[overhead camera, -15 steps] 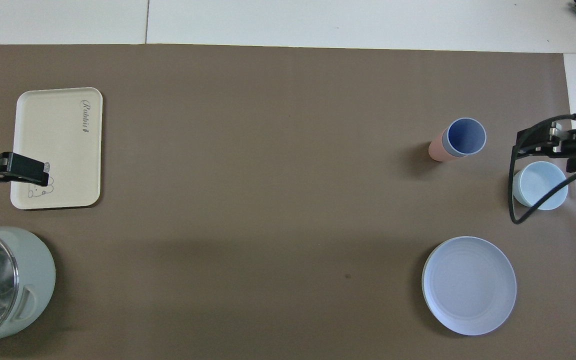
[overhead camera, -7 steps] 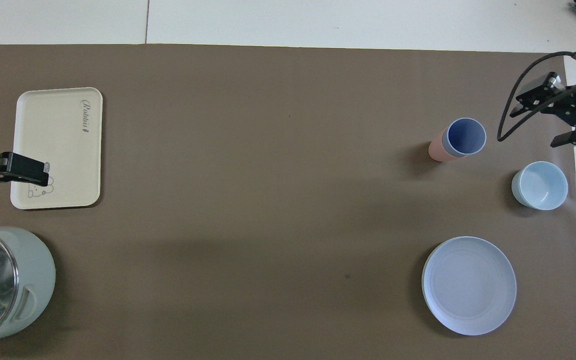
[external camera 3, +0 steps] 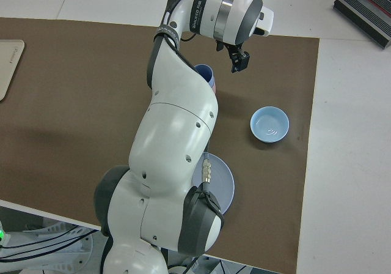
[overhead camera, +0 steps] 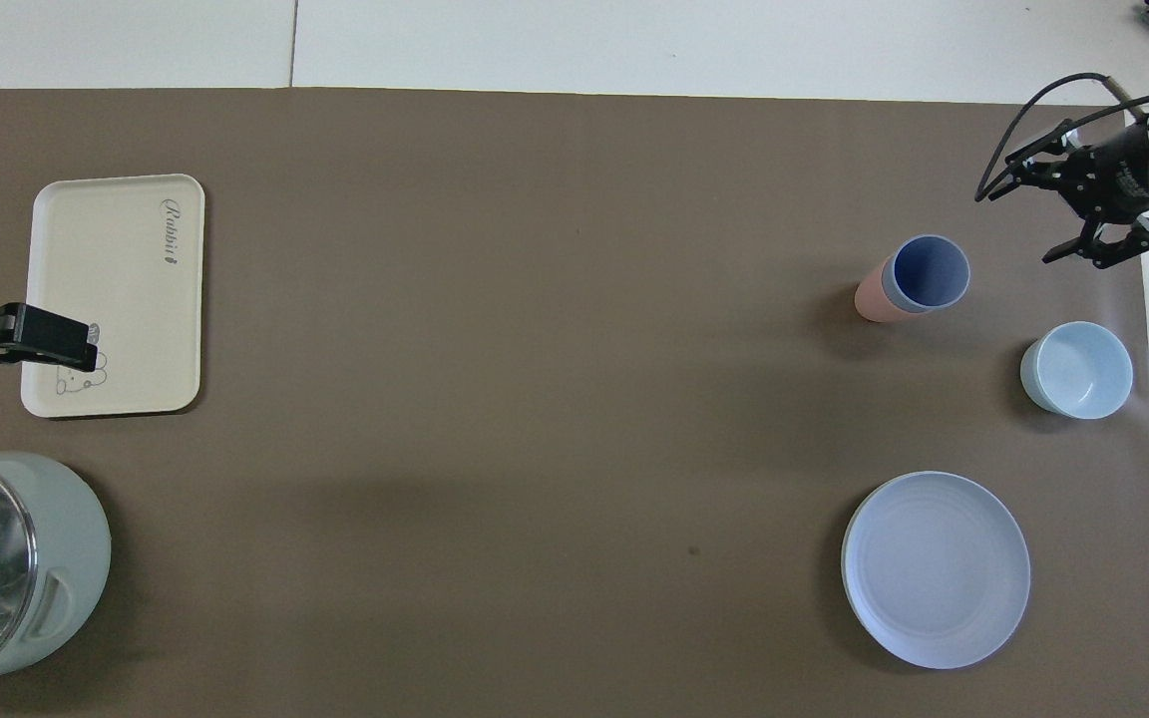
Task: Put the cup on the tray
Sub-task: 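Raise the right gripper and close it around the nested pink cup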
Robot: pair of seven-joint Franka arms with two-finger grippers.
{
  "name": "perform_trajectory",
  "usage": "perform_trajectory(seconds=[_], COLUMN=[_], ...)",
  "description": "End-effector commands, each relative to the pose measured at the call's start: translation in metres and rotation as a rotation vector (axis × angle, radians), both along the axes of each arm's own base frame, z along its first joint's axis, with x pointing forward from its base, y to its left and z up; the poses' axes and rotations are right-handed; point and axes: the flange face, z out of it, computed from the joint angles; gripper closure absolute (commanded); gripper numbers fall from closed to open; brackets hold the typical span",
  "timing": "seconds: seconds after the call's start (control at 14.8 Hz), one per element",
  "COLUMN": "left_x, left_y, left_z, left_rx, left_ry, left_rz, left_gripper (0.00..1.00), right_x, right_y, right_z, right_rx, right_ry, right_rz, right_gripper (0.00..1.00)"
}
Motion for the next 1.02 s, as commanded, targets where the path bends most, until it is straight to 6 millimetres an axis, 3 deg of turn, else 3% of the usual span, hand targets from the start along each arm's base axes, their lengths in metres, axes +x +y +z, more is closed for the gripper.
perform_trajectory(seconds=[0.0,0.27,0.41,0.95], left_x=[-0.004,-0.004,-0.004,-0.004], left_y=[0.001,0.001,0.002,0.002], left_z=[0.000,0.000,0.000,0.000], left_rx=[-0.013,-0.013,-0.013,-0.013], left_ry=[-0.009,-0.009,-0.009,-0.009], left_rz=[0.014,0.014,0.016,0.016], left_gripper=[0.00,0.00,0.00,0.00], right_x=[0.012,0.012,0.000,-0.028], right_y=[-0.019,-0.019,-0.014,-0.004], right_z=[-0.043,-0.084,-0.109,-0.130], right_rx=[0.111,0.185,0.204,0.362], right_ry=[0.041,0.115,0.174,0.230], right_rz=[-0.086,-0.198,-0.216,-0.407], right_gripper=[0.08,0.07,0.07,0.05])
